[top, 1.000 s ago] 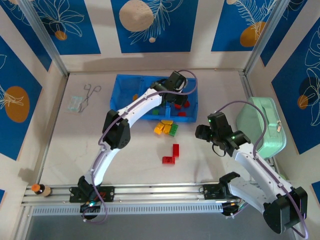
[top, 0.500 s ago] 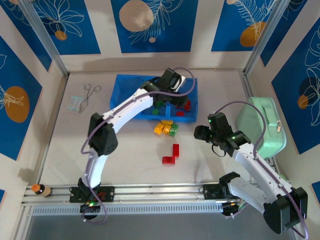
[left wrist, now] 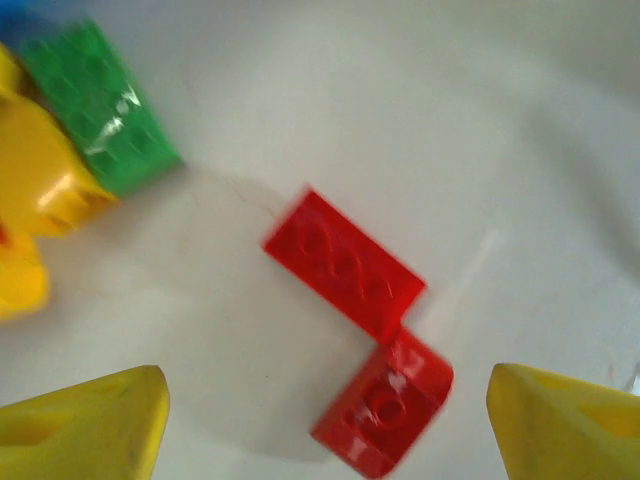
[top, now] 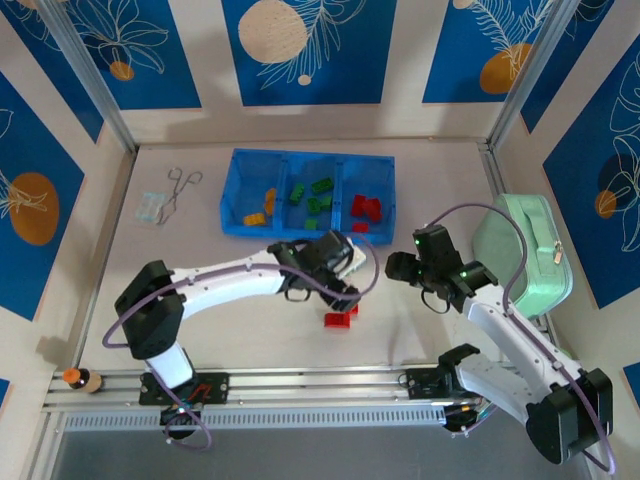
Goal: Sort the legos into containers by color
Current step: Pick up the lego from the middle-left of the table.
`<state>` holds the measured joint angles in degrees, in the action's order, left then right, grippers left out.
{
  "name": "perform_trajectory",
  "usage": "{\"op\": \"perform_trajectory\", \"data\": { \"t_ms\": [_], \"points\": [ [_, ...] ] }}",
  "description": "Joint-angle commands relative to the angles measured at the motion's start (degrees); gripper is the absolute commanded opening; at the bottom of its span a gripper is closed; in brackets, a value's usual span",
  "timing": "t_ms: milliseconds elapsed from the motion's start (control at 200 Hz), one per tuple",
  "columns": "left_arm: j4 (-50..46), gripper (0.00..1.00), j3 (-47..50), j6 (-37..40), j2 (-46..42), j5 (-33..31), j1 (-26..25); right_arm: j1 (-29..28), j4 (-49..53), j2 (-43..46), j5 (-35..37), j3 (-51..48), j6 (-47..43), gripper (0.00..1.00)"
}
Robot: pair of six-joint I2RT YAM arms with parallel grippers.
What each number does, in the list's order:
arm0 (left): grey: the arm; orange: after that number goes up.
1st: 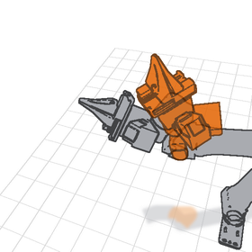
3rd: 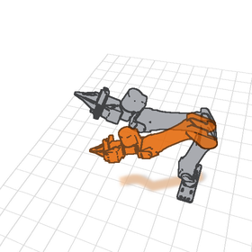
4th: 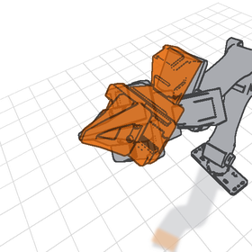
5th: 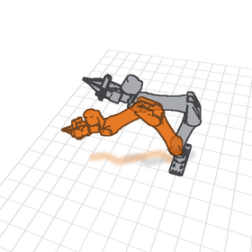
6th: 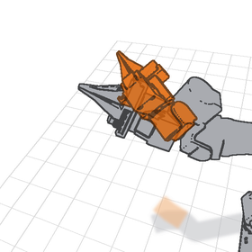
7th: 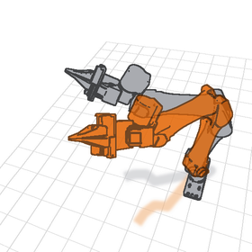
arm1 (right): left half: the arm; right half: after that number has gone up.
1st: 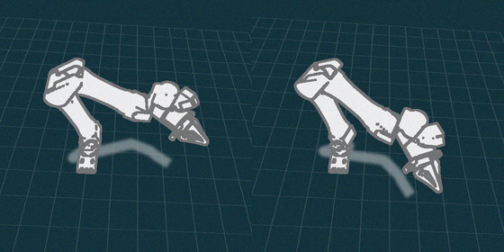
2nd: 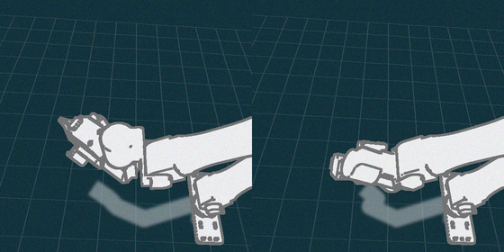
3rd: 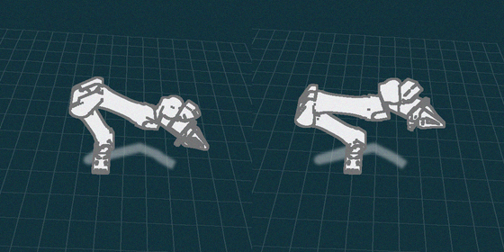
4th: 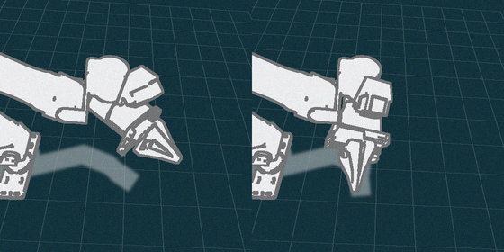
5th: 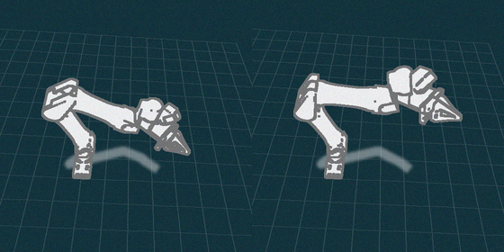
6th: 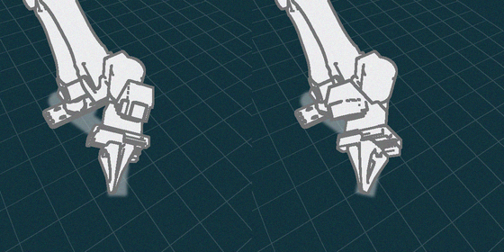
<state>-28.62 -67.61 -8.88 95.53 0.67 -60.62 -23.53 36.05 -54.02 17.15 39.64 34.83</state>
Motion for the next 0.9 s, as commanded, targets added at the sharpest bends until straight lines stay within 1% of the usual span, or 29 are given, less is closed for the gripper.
{"op": "perform_trajectory", "data": {
  "t_ms": [0,125,230,480,680,760,820,895],
  "points": [
    [1.9,0.83,3.0,2.5,-3.6,1.6,-1.5,-1.0,-1.9,-1.0,-1.9,-0.6,0.7,0.71],
    [1.9,0.84,4.3,4.5,-1.9,1.6,-3.7,-2.0,-2.1,-1.9,-1.7,-0.3,1.0,0.71],
    [1.0,0.84,3.8,5.5,0.5,-0.7,-4.8,-2.7,-1.1,-1.8,-0.9,0.2,1.0,0.71],
    [1.3,0.84,2.8,5.9,5.0,-1.4,-5.4,-2.9,0.7,0.9,0.7,-0.5,1.2,0.71],
    [0.7,0.81,2.4,6.1,7.4,-1.9,-5.6,-2.7,0.4,1.6,0.8,-1.2,1.3,0.71],
    [0.5,0.78,2.5,6.2,8.4,-1.8,-5.6,-2.7,0.3,1.7,0.9,-1.3,1.4,0.71],
    [-0.3,0.73,2.2,6.1,9.4,-2.3,-5.6,-2.6,0.4,1.9,0.9,-1.3,1.4,0.71],
    [-0.6,0.62,2.4,5.9,9.8,-2.8,-5.6,-2.5,0.5,2.1,1.0,-1.4,1.3,0.71]
  ]
}}
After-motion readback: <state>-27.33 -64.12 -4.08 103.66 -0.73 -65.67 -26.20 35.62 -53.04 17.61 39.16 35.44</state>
